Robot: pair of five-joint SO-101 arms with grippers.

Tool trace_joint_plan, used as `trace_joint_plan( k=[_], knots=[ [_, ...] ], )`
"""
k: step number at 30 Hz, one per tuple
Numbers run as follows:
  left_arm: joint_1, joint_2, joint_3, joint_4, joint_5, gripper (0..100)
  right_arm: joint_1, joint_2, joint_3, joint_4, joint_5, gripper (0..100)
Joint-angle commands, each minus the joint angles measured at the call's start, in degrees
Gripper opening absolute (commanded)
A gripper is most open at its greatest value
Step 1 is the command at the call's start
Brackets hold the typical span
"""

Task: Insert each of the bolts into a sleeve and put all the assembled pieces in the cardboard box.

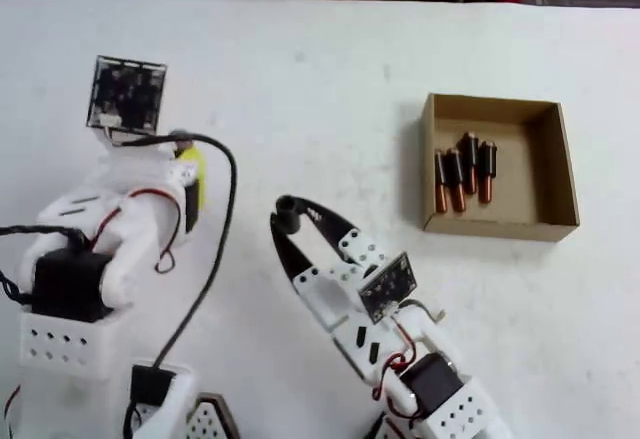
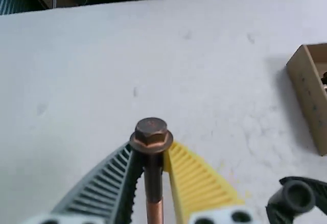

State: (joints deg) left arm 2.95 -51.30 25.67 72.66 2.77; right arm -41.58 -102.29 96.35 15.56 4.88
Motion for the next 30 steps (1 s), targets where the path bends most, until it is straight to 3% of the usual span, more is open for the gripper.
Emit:
trace_joint_plan(
  k=[1,10,15,21,30],
  knots=[
    [6.1,-2.2,2.3,-6.7,1.4,2,-0.2,-0.7,0.5,-1.3,-0.5,1.7],
    [10.2,-9.6,13.6,-27.0,1.1,2,4.0,-0.7,0.5,0.7,-0.5,1.7],
    [10.8,-10.0,15.1,-31.6,1.5,2,3.8,-0.6,0.5,0.7,-0.5,1.7],
    [19.0,-10.5,15.1,-38.2,1.6,2,3.8,-0.5,0.5,0.7,-0.5,1.7],
    [21.1,-10.6,14.9,-39.4,1.6,2,4.0,-0.7,0.5,2.7,-0.5,1.7]
  ],
)
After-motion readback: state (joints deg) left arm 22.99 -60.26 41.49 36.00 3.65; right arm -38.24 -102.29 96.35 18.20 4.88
